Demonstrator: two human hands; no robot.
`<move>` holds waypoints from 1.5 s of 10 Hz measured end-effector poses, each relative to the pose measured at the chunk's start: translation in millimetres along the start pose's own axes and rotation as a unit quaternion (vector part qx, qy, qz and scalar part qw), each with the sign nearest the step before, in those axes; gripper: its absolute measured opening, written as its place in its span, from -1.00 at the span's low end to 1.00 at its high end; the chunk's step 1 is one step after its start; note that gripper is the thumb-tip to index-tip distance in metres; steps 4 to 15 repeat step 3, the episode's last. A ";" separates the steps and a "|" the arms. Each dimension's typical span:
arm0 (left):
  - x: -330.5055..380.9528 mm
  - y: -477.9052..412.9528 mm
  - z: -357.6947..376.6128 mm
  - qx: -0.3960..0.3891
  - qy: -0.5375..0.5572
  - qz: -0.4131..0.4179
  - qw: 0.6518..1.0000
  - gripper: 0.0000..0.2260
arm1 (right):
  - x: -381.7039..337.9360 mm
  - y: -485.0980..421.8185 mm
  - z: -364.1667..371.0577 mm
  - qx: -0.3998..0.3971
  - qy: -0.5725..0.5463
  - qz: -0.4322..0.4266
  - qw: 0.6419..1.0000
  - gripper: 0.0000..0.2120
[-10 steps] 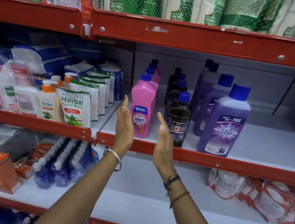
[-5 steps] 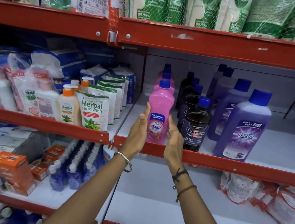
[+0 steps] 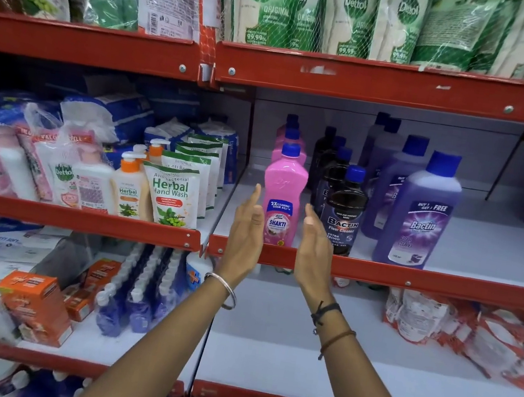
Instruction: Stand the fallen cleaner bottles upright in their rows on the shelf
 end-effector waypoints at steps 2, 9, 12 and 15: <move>76.0 2.5 -8.5 0.063 -0.044 0.151 0.986 -0.48 | -76.7 -11.2 -55.2 0.068 0.047 -0.161 0.984 -0.54; 140.9 -22.8 -7.0 0.060 -0.076 0.248 0.964 -0.51 | -132.3 -43.4 -85.6 0.106 0.091 -0.240 0.961 -0.57; 140.9 -22.8 -7.0 0.060 -0.076 0.248 0.964 -0.51 | -132.3 -43.4 -85.6 0.106 0.091 -0.240 0.961 -0.57; 140.9 -22.8 -7.0 0.060 -0.076 0.248 0.964 -0.51 | -132.3 -43.4 -85.6 0.106 0.091 -0.240 0.961 -0.57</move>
Point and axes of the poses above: each hand's wrist, its own y-axis away from the middle knuckle, its own z-axis out of the palm, x = y × z, the point moved 8 cm from there along -y, towards the middle knuckle, and after that the axes turned 4 degrees about x, right-handed, at the moved point
